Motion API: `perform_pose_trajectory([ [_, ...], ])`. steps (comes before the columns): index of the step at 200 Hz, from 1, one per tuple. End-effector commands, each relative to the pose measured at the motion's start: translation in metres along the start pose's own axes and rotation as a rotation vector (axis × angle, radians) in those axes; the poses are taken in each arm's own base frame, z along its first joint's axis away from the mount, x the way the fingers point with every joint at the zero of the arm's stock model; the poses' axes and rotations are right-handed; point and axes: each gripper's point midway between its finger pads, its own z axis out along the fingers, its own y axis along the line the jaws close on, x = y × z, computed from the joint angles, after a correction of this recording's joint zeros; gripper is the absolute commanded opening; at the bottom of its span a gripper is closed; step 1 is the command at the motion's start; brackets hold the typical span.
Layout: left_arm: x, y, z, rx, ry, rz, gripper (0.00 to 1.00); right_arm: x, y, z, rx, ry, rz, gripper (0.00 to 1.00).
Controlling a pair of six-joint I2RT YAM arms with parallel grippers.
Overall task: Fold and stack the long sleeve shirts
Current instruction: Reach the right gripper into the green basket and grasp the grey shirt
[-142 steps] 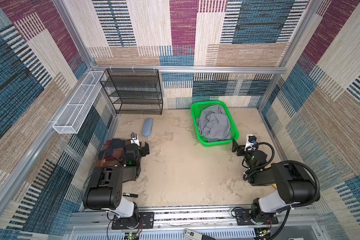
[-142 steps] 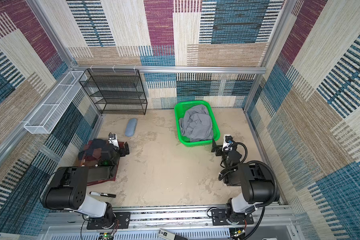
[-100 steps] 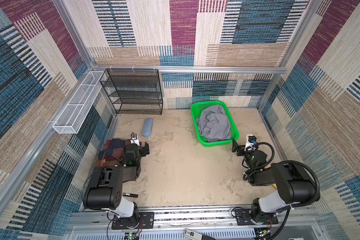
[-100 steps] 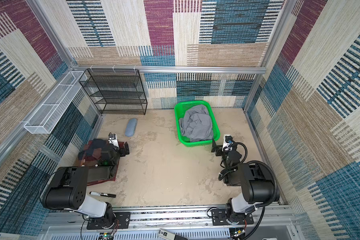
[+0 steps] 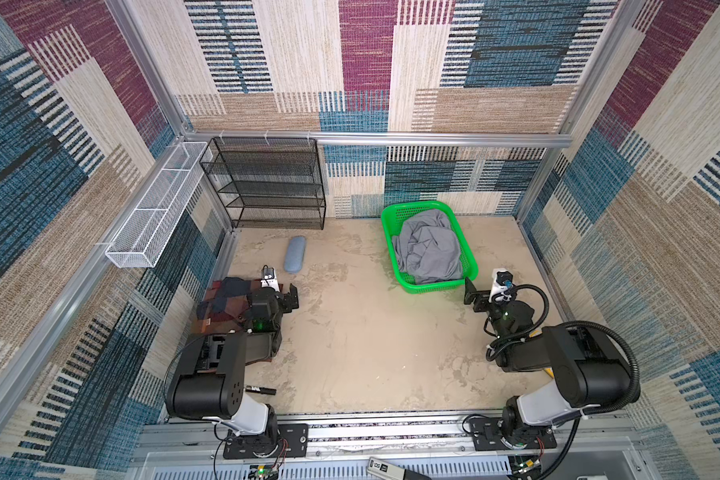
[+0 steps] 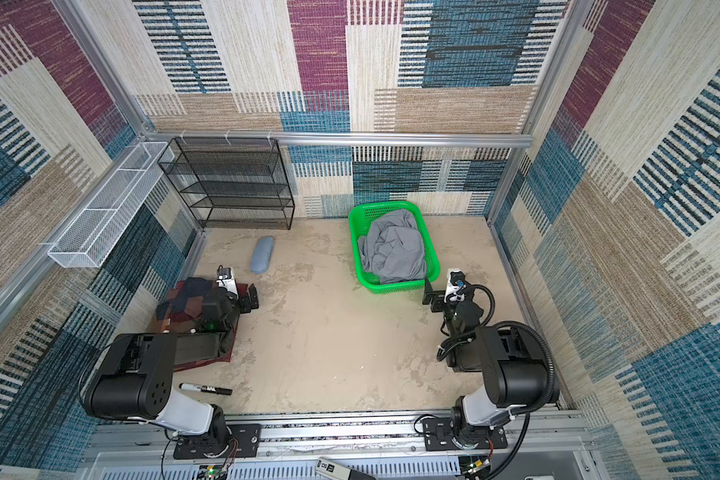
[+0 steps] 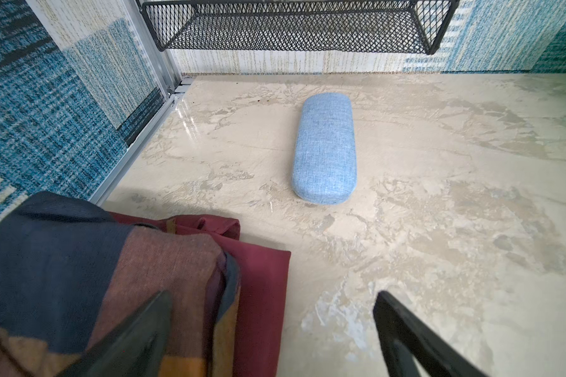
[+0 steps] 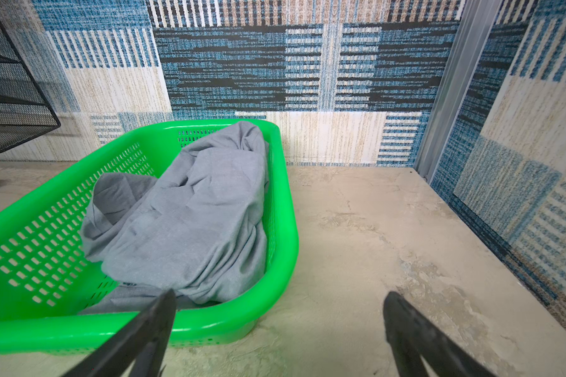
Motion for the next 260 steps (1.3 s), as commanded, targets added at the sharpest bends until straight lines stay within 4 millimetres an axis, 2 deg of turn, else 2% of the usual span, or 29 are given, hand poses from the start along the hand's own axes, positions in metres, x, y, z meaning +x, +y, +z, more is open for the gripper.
perform_pose_trajectory([
  [1, -0.004, 0.000, 0.000, 0.001, -0.016, -0.014, 0.99, -0.004, 0.001, 0.001, -0.005, -0.012, -0.004, 1.00],
  [62, -0.004, 0.000, 0.000, 0.000, -0.015, -0.014, 0.99, -0.003, 0.001, 0.000, -0.004, -0.013, -0.006, 1.00],
  [79, -0.009, -0.001, -0.003, 0.010, -0.027, -0.008, 0.99, -0.013, 0.000, 0.006, 0.008, 0.017, -0.005, 1.00],
  [84, -0.019, -0.001, -0.005, 0.009, -0.038, -0.011, 0.99, -0.022, -0.002, 0.009, 0.022, 0.021, -0.005, 1.00],
  [90, -0.021, -0.001, -0.008, 0.011, -0.007, -0.007, 0.99, -0.032, -0.004, 0.010, 0.040, 0.017, -0.005, 1.00],
  [96, -0.031, -0.003, -0.010, 0.022, -0.008, 0.000, 0.99, -0.050, -0.006, 0.007, 0.063, -0.017, 0.006, 1.00],
  [98, -0.027, -0.003, -0.011, 0.025, 0.014, 0.006, 0.99, -0.053, -0.006, 0.006, 0.067, -0.018, 0.013, 1.00],
  [109, -0.038, -0.006, -0.017, 0.044, 0.014, 0.019, 0.99, -0.081, 0.005, -0.002, 0.026, -0.072, 0.046, 1.00],
  [114, -0.049, -0.003, -0.023, 0.032, -0.005, -0.003, 0.99, -0.095, 0.011, -0.007, -0.008, -0.106, 0.072, 1.00],
  [127, -0.072, 0.009, -0.038, -0.022, -0.053, -0.133, 0.99, -0.129, 0.028, -0.024, -0.120, -0.210, 0.174, 1.00],
  [136, -0.092, 0.010, -0.050, -0.010, -0.084, -0.210, 0.99, -0.146, 0.029, -0.034, -0.155, -0.248, 0.368, 1.00],
  [143, -0.108, 0.007, -0.060, 0.025, -0.110, -0.269, 0.99, -0.147, 0.020, -0.033, -0.123, -0.219, 0.594, 1.00],
  [150, -0.120, 0.005, -0.070, 0.054, -0.122, -0.337, 0.99, -0.149, 0.019, -0.029, -0.114, -0.173, 0.705, 1.00],
  [151, -0.121, 0.005, -0.072, 0.055, -0.121, -0.346, 0.99, -0.147, 0.020, -0.028, -0.115, -0.160, 0.710, 1.00],
  [157, -0.124, 0.007, -0.081, 0.055, -0.097, -0.436, 0.99, -0.165, 0.033, -0.021, -0.182, -0.137, 0.667, 1.00],
  [161, -0.127, 0.008, -0.088, 0.060, -0.079, -0.493, 0.99, -0.164, 0.044, -0.013, -0.218, -0.077, 0.608, 1.00],
  [166, -0.132, 0.007, -0.097, 0.073, -0.074, -0.523, 0.99, -0.174, 0.053, -0.002, -0.220, -0.033, 0.582, 1.00],
  [182, -0.143, 0.010, -0.122, 0.092, -0.080, -0.582, 0.99, -0.174, 0.079, 0.022, -0.185, 0.054, 0.427, 1.00],
  [195, -0.150, 0.006, -0.138, 0.138, -0.096, -0.591, 0.99, -0.166, 0.088, 0.042, -0.101, 0.135, 0.337, 1.00],
  [210, -0.151, -0.007, -0.150, 0.202, -0.023, -0.547, 0.99, -0.140, 0.095, 0.072, -0.042, 0.291, 0.271, 1.00],
  [215, -0.152, -0.010, -0.153, 0.219, -0.002, -0.544, 0.99, -0.123, 0.096, 0.085, -0.006, 0.358, 0.242, 0.98],
  [235, -0.148, -0.022, -0.164, 0.285, 0.051, -0.536, 0.99, -0.085, 0.102, 0.116, 0.074, 0.498, 0.118, 0.94],
  [251, -0.142, -0.021, -0.171, 0.280, 0.058, -0.532, 0.99, -0.054, 0.105, 0.136, 0.108, 0.585, 0.055, 0.90],
  [260, -0.138, -0.022, -0.174, 0.282, 0.056, -0.527, 0.99, -0.042, 0.113, 0.149, 0.092, 0.622, 0.045, 0.85],
])
